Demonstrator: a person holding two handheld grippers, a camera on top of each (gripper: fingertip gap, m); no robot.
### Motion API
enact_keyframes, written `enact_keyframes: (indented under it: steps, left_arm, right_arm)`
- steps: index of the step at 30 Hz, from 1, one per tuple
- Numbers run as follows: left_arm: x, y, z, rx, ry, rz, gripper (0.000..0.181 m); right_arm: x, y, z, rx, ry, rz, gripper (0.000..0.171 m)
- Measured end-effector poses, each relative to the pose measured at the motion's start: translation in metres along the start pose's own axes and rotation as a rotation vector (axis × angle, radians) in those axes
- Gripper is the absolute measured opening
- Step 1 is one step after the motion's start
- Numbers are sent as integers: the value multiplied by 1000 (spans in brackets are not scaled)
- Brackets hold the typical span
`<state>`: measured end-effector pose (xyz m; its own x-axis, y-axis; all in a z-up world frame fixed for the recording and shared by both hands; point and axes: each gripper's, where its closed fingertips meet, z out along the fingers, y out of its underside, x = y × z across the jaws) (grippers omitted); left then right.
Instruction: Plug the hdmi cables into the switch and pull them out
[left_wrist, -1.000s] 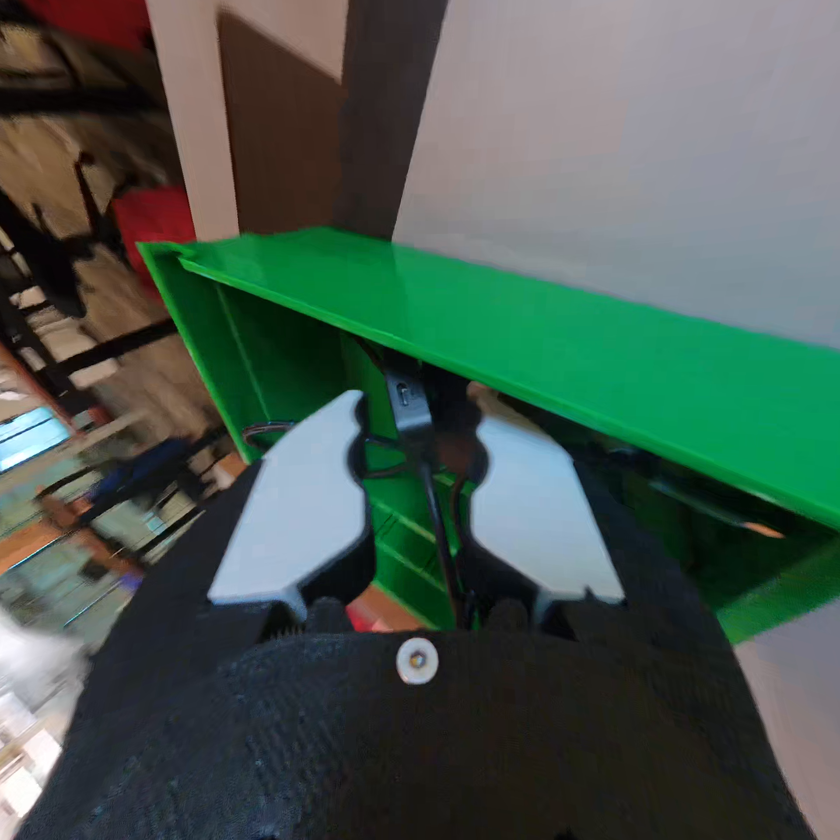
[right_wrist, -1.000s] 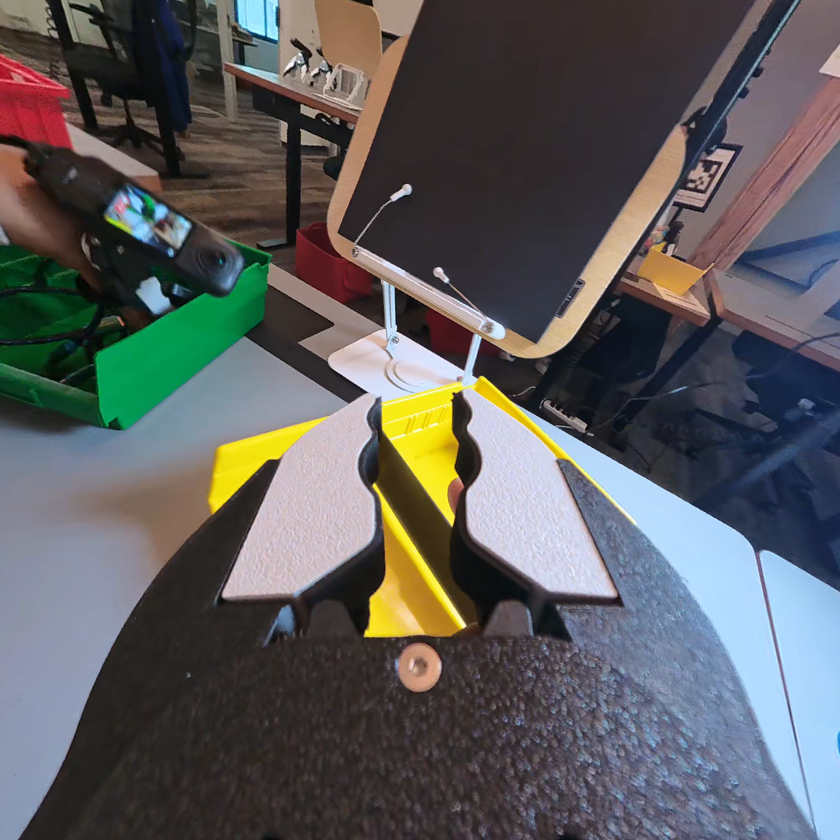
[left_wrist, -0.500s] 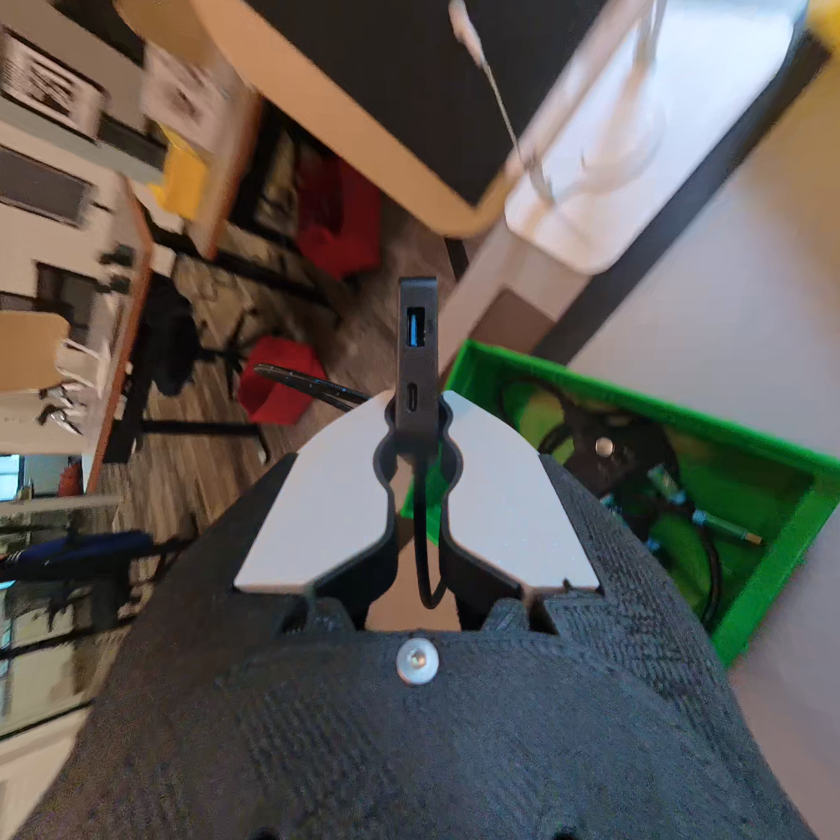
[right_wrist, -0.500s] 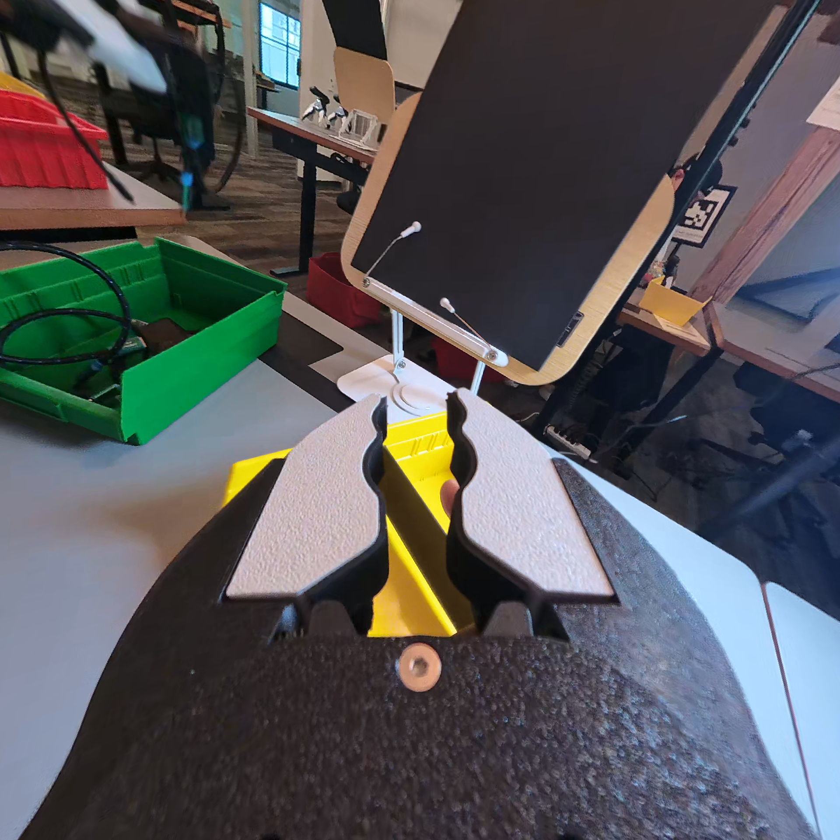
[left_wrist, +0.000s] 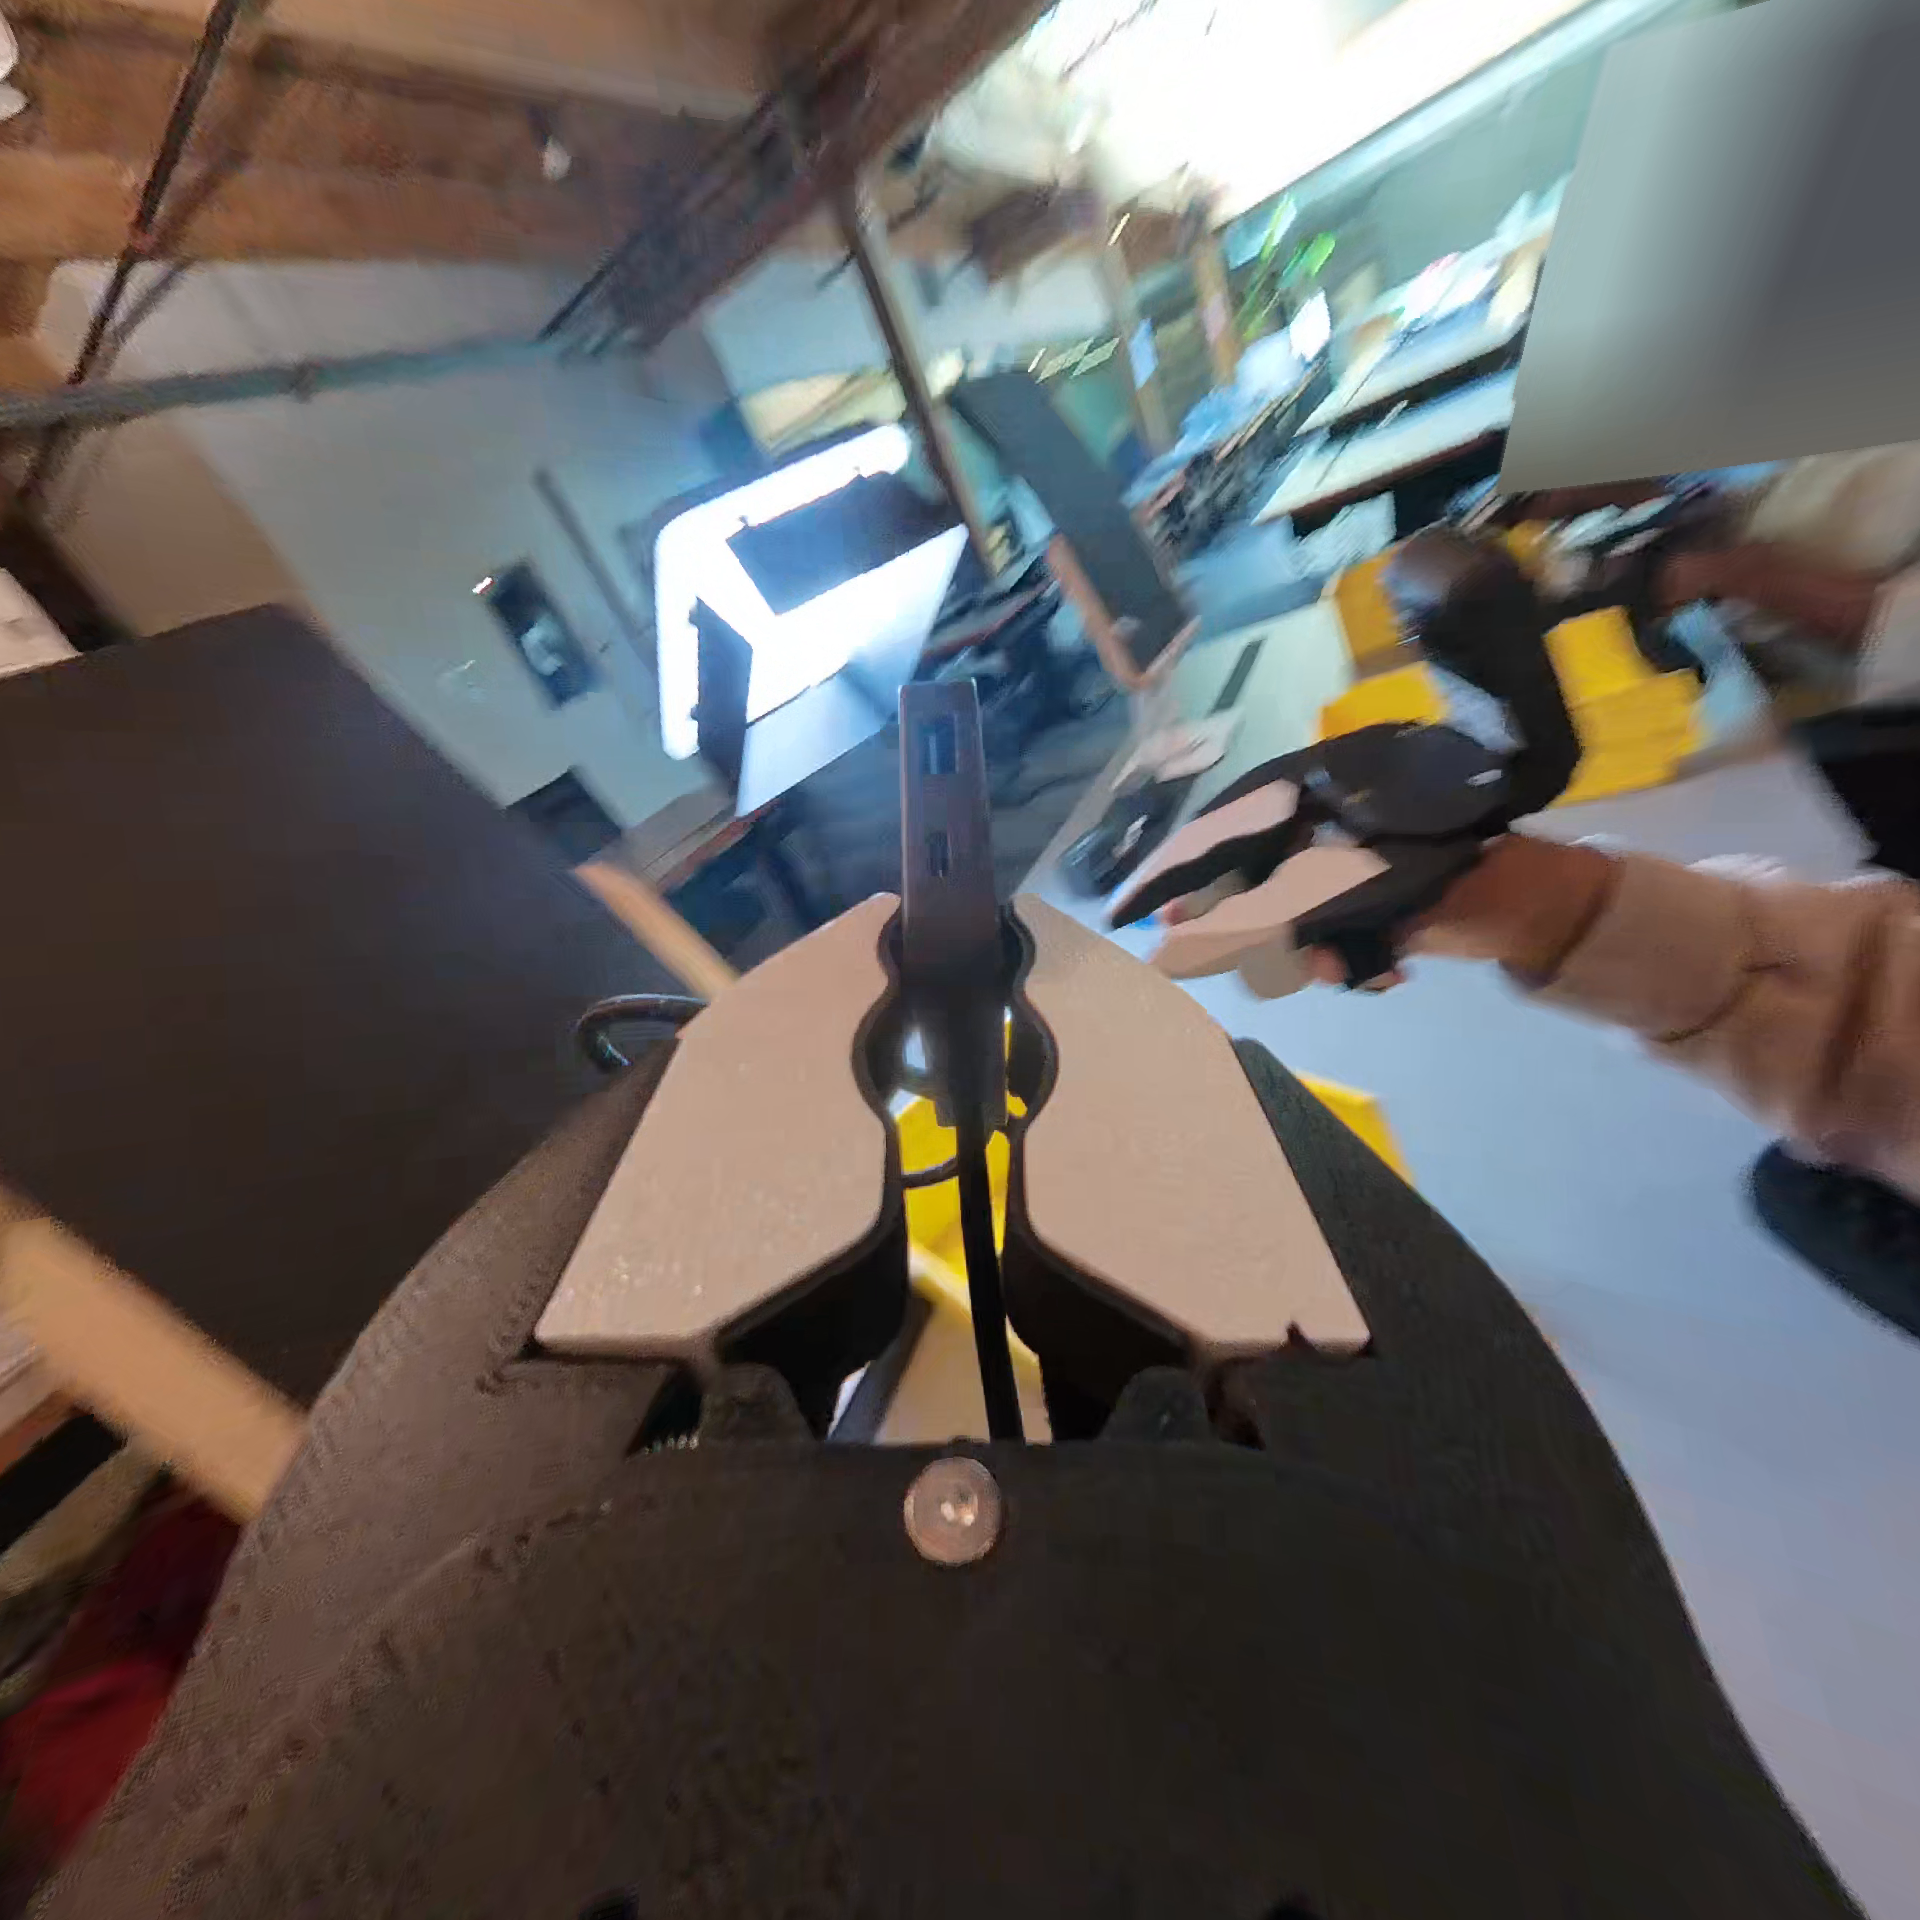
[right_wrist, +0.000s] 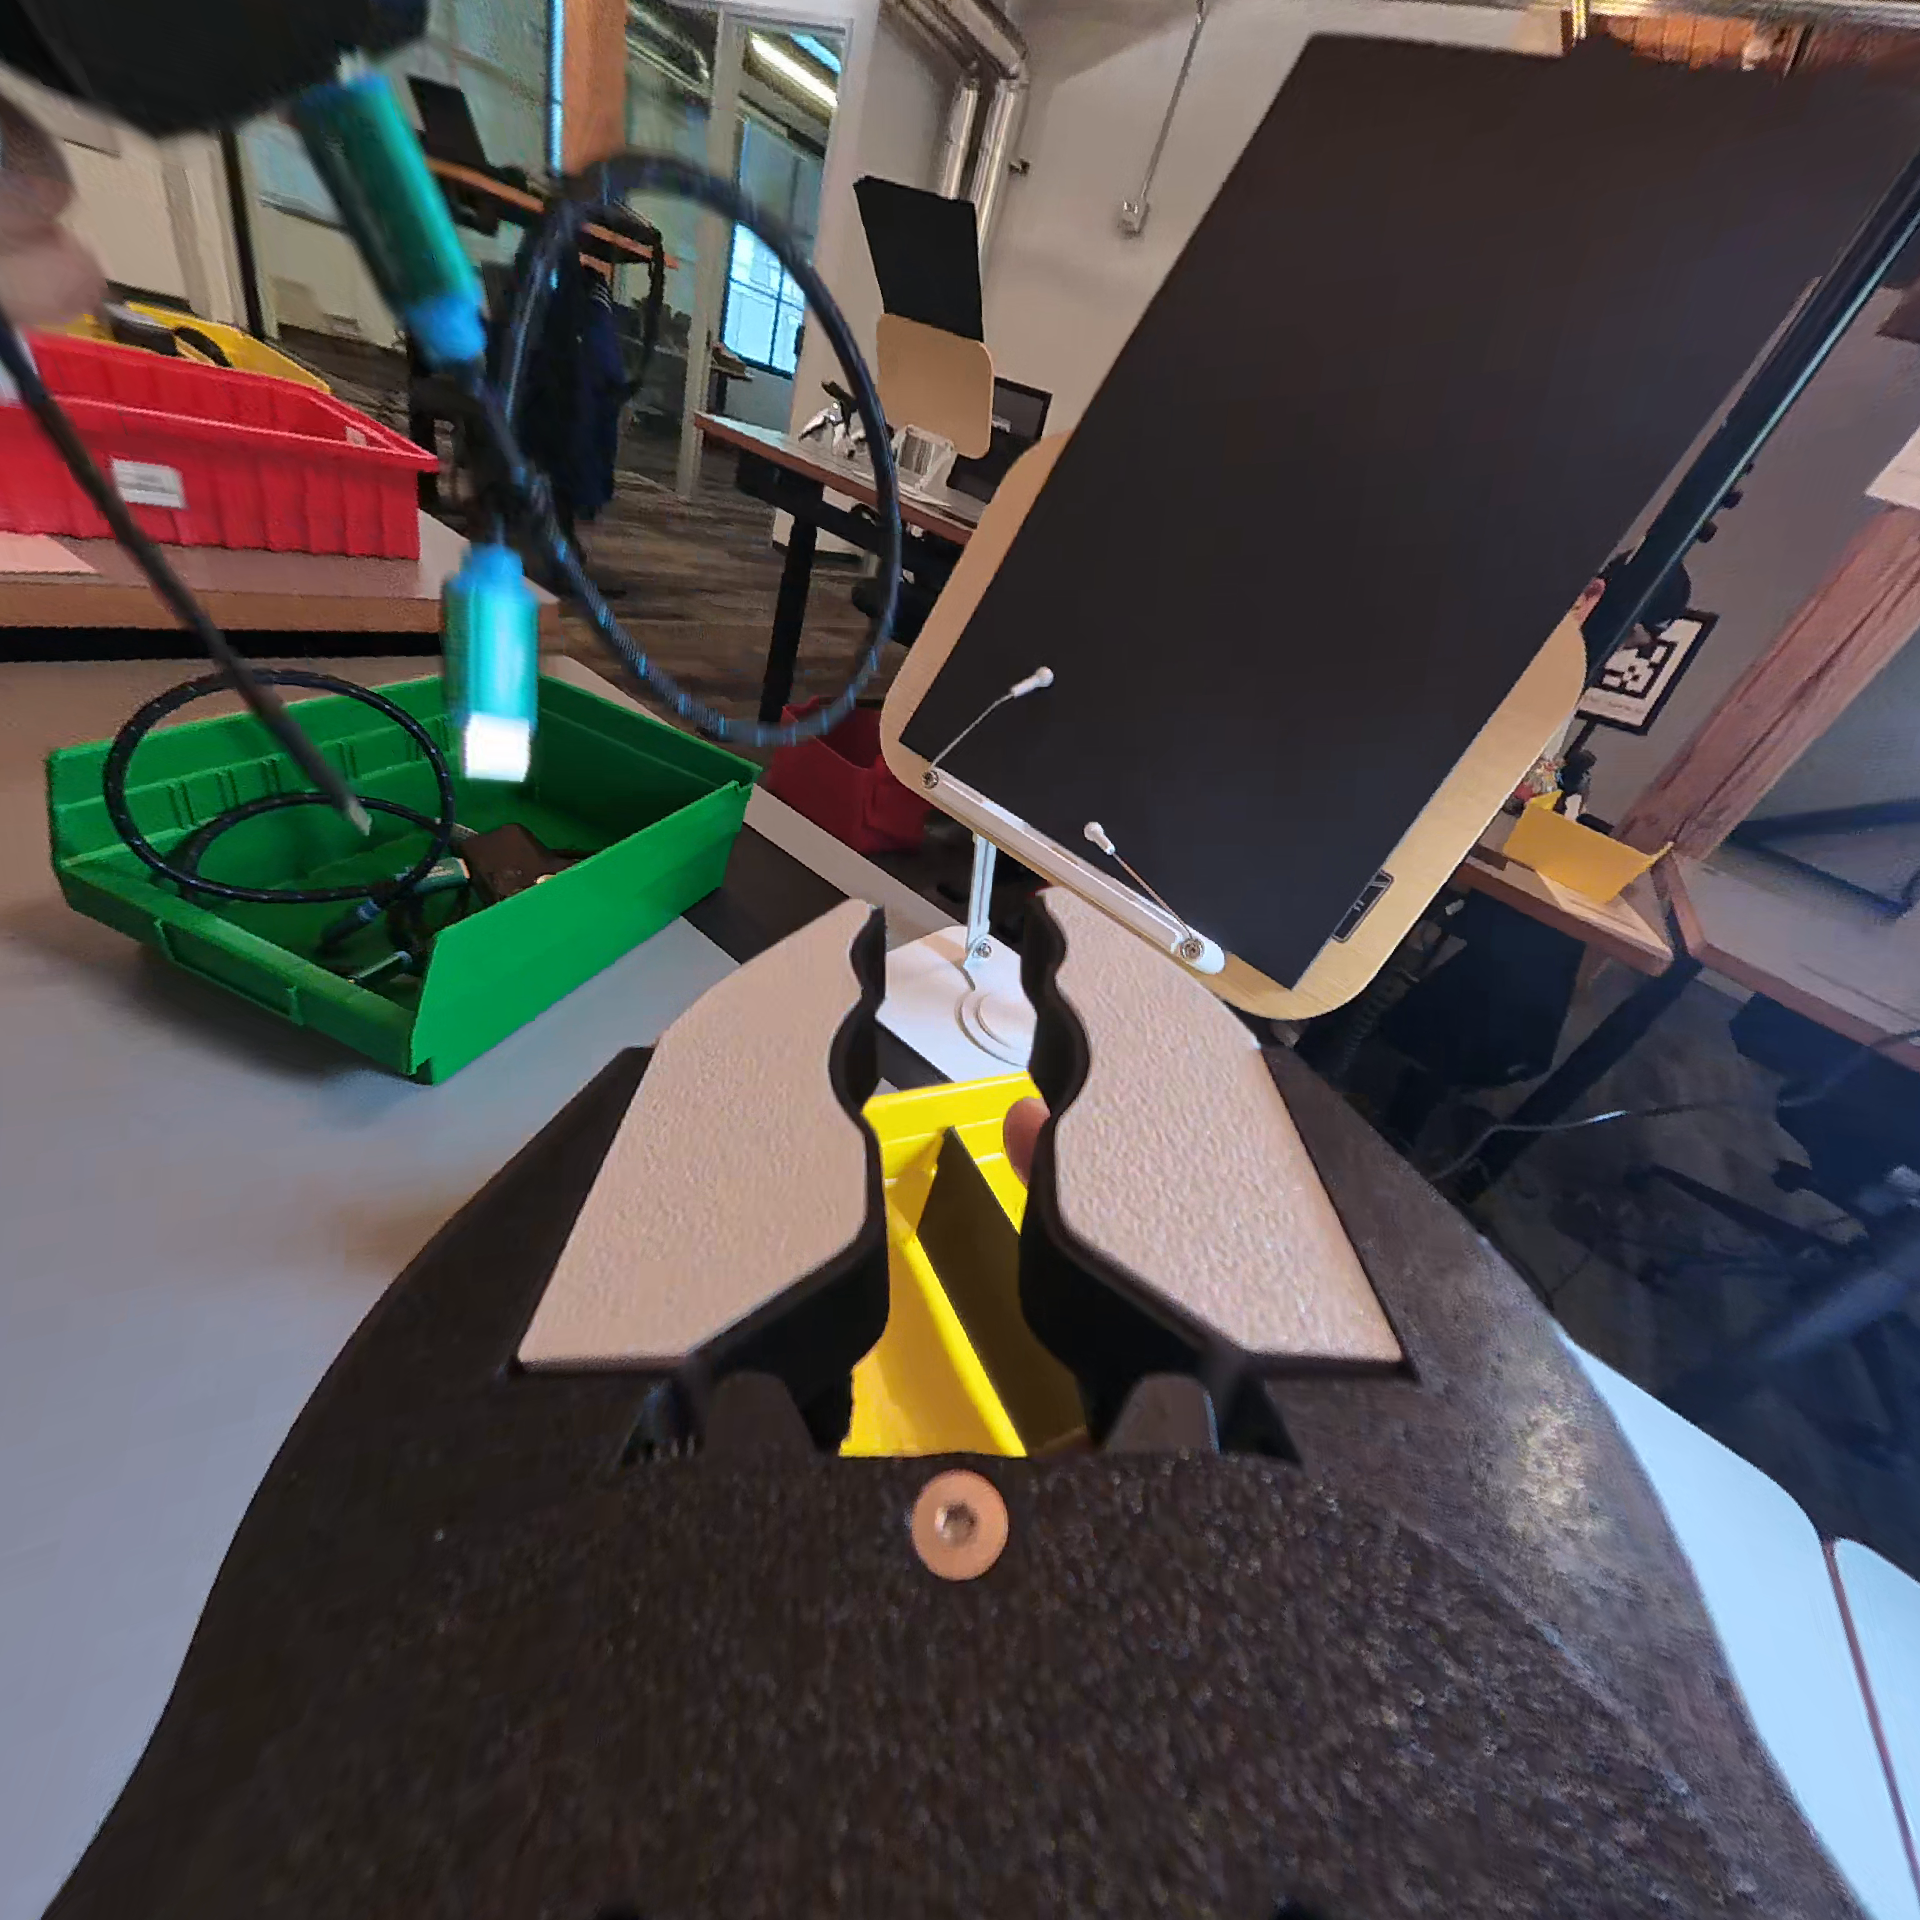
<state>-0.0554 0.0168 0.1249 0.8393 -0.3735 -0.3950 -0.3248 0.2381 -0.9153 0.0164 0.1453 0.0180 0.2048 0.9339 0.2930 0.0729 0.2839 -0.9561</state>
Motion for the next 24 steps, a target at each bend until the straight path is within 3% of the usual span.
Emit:
enact_keyframes:
  steps: [5, 8, 14, 19, 24]
  left_arm:
    - [59, 21, 5, 284, 198, -154, 15]
    - [73, 25, 11, 313, 294, -239, 15]
    - [88, 16, 4, 347, 344, -196, 16]
    - [79, 0, -15, 390, 290, -150, 15]
    - [87, -3, -15, 401, 331, -145, 15]
  right_arm:
    - [-25, -17, -10, 75, -137, -23, 25]
    - [-63, -27, -17, 113, -320, -68, 27]
    - [-101, -36, -19, 134, -364, -219, 28]
    - [-114, -60, -43, 247, -504, -100, 34]
    - [-129, -55, -26, 228, -409, -194, 35]
